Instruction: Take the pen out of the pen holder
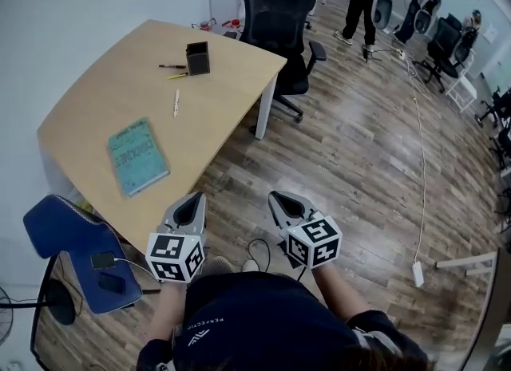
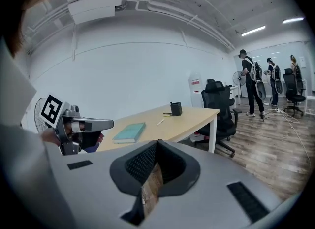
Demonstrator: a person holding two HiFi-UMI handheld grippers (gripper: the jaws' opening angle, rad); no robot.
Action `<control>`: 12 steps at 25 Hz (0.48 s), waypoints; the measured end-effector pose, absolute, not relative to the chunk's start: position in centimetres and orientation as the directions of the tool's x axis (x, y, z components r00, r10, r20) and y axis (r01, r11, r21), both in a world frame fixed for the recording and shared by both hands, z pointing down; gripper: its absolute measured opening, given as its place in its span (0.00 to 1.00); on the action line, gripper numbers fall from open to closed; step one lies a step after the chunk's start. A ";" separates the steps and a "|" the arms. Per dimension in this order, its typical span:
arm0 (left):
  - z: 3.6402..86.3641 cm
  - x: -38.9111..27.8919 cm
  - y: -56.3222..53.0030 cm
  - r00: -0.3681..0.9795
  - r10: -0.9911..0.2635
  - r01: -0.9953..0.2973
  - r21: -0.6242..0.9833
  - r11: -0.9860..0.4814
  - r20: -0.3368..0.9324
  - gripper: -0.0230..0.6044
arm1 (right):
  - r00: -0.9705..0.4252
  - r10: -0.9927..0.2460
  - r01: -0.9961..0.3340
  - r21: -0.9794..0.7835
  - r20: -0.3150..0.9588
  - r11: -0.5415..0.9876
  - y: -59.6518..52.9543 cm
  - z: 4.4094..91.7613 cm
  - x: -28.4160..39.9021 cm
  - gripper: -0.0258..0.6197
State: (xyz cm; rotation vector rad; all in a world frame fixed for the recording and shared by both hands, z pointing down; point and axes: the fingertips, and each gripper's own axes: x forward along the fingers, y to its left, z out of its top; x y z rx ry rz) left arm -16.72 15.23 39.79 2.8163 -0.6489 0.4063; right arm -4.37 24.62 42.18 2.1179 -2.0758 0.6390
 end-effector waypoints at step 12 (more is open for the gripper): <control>41.4 -12.1 12.8 0.908 -0.286 -0.382 0.325 -0.865 0.305 0.04 | -0.041 -0.924 -0.970 -0.238 0.380 -0.055 21.3 43.3 -2.1 0.04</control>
